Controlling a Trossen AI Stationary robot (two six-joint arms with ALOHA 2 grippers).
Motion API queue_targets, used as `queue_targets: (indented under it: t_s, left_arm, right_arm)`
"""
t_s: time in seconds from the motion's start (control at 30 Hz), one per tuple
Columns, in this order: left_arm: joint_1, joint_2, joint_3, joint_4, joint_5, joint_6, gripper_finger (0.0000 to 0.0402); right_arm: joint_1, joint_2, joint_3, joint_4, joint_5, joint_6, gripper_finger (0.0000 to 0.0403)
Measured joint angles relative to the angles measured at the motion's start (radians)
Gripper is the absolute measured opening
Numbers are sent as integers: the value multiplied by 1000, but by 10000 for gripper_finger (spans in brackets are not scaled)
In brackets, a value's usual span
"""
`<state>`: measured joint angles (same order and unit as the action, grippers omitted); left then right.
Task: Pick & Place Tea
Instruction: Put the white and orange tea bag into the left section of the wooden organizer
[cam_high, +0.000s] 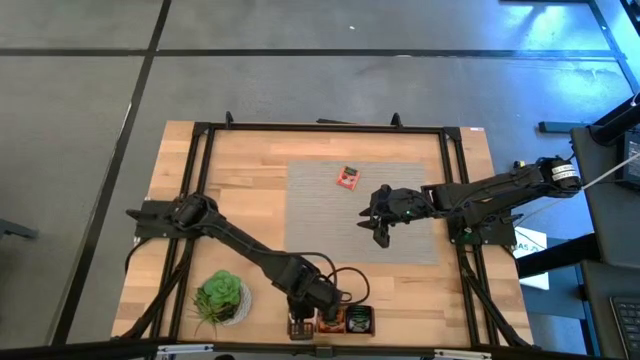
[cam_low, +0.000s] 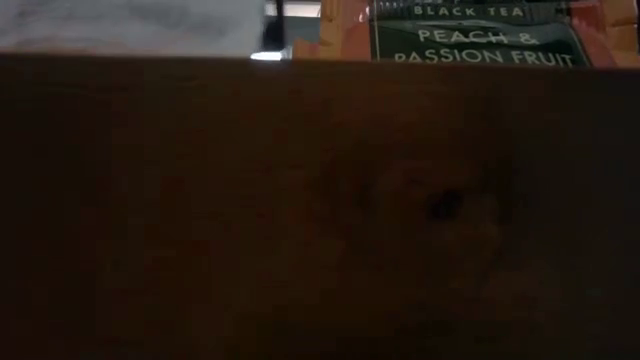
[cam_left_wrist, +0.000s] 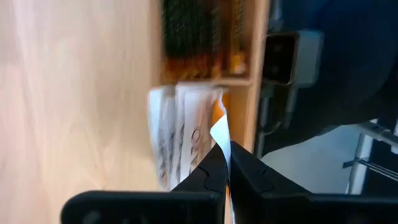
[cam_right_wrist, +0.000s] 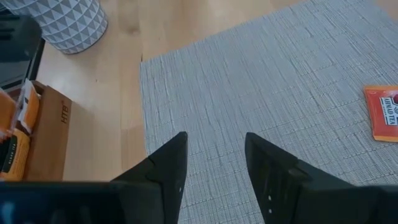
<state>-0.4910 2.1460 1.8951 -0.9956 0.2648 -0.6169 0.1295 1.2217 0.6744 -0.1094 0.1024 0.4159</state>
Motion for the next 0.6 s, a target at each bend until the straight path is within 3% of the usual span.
queue_targets:
  t_s: [0.6]
  left_arm:
    - [-1,76,1,50,38,105,3]
  right_arm:
    - [-1,1,-51,72,0,-35,162]
